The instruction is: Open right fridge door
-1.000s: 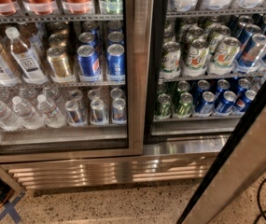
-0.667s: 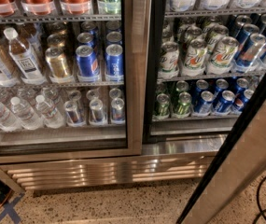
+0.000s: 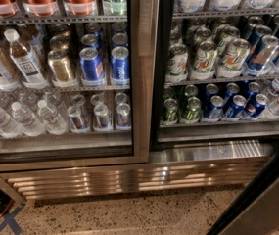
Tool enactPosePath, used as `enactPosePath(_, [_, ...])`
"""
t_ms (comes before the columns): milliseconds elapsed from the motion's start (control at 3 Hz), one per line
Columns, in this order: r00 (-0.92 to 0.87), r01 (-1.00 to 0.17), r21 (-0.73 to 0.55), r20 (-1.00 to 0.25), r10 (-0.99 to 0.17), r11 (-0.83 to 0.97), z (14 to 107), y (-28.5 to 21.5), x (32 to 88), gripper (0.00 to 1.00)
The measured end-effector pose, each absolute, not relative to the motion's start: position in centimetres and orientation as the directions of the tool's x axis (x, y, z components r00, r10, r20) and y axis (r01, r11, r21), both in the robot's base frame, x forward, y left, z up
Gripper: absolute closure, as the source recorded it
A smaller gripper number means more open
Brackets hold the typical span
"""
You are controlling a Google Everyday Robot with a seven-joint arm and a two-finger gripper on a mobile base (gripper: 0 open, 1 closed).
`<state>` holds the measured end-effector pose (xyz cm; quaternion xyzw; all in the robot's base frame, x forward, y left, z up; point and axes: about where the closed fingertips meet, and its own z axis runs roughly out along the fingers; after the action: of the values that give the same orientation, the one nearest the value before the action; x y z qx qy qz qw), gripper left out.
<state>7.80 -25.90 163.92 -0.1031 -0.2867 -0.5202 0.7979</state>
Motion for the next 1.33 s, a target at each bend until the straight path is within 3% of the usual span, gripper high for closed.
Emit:
enactPosePath(333, [0.127, 0.862, 0.294, 0.664, -0.737, 0.412, 162.2, -22.2, 1.3, 0.0])
enactPosePath(667, [-0.058, 0.81, 0.426, 0.741, -0.669, 0.402, 158.9, -18.0, -1.7, 0.0])
enactPosePath(1333, [-0.122, 0.789, 0.458, 0.771, -0.625, 0.411, 157.0, -17.0, -2.6, 0.0])
